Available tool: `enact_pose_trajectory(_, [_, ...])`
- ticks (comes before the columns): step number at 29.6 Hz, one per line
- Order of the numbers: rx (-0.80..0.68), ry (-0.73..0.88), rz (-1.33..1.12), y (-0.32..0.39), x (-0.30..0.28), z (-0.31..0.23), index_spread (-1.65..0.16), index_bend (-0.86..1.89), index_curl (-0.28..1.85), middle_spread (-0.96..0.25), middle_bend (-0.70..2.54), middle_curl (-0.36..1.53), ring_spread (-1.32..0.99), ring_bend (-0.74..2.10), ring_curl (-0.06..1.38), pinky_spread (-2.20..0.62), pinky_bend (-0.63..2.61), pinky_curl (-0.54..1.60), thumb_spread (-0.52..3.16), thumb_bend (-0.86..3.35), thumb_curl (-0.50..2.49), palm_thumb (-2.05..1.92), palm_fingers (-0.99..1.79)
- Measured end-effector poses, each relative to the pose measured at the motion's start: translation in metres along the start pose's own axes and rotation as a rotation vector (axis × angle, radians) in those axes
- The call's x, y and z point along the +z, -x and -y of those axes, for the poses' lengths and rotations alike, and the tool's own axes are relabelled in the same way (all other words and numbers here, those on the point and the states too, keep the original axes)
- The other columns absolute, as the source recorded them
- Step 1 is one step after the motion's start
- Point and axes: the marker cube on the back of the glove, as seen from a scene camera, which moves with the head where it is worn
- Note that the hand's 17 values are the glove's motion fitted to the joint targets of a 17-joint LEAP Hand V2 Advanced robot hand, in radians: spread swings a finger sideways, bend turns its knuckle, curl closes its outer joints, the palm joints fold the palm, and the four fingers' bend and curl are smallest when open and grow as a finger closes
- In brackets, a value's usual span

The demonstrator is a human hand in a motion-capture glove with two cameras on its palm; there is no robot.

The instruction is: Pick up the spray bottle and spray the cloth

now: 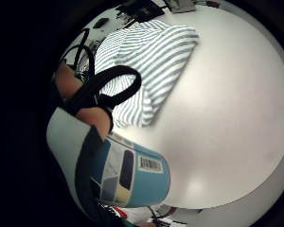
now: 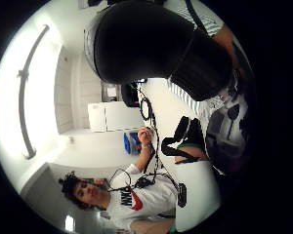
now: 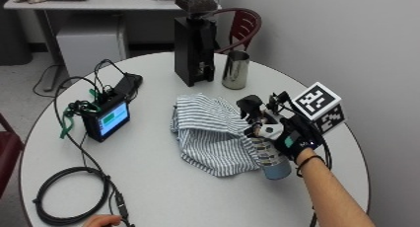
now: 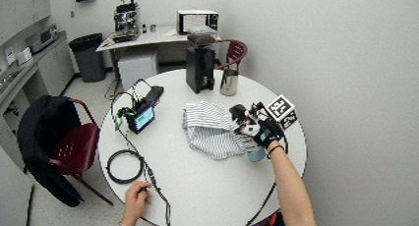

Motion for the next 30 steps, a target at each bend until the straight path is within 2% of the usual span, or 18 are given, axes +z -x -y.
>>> enact_pose_trajectory(7, [-0.205, -0.121, 0.188, 0.053, 0.016, -0.004, -0.25, 0.10, 0.24, -0.04, 0.31, 0.47, -0.08, 0.60, 0.43, 0.03, 0.37, 0.37, 0.62, -0.03, 0.67, 0.95, 1.07])
enact_pose_trajectory(14, [-0.335, -0.094, 0.299, 0.093, 0.073, 0.010, -0.27, 0.11, 0.25, -0.05, 0.31, 0.47, -0.08, 0.57, 0.42, 0.06, 0.31, 0.35, 0.73, -0.04, 0.64, 0.92, 1.06])
enact_pose_trajectory(21, [-0.391, -0.057, 0.283, 0.103, 0.123, 0.020, -0.29, 0.12, 0.26, -0.05, 0.30, 0.46, -0.09, 0.52, 0.41, 0.07, 0.27, 0.34, 0.81, -0.03, 0.61, 0.91, 1.04])
enact_pose_trajectory(30, [-0.419, -0.099, 0.248, 0.091, 0.158, 0.029, -0.30, 0.11, 0.26, -0.06, 0.28, 0.45, -0.10, 0.49, 0.40, 0.06, 0.23, 0.34, 0.85, -0.03, 0.58, 0.91, 1.04])
